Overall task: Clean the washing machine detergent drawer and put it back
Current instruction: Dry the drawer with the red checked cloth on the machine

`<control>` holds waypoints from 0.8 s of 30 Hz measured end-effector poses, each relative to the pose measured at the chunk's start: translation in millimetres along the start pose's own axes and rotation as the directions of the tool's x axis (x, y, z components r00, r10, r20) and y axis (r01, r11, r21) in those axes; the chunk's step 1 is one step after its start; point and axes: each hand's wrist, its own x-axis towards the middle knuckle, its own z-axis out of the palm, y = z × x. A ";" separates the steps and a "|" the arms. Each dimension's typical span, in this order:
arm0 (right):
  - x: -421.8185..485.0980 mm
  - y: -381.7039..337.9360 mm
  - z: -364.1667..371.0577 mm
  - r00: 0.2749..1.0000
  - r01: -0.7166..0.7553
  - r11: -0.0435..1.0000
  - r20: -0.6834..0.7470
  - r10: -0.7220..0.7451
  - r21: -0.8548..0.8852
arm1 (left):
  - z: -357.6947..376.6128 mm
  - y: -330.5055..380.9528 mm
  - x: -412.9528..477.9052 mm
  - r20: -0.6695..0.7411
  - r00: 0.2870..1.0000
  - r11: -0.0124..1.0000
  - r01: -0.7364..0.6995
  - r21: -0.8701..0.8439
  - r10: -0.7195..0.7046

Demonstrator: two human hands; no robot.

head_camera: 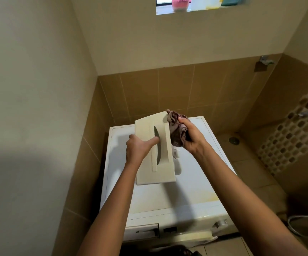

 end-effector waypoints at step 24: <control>44.2 46.5 -0.4 0.865 0.274 -0.137 0.306 -0.397 -0.952 | 15.6 -83.2 -9.8 0.184 0.949 0.606 0.306 -0.734 -0.256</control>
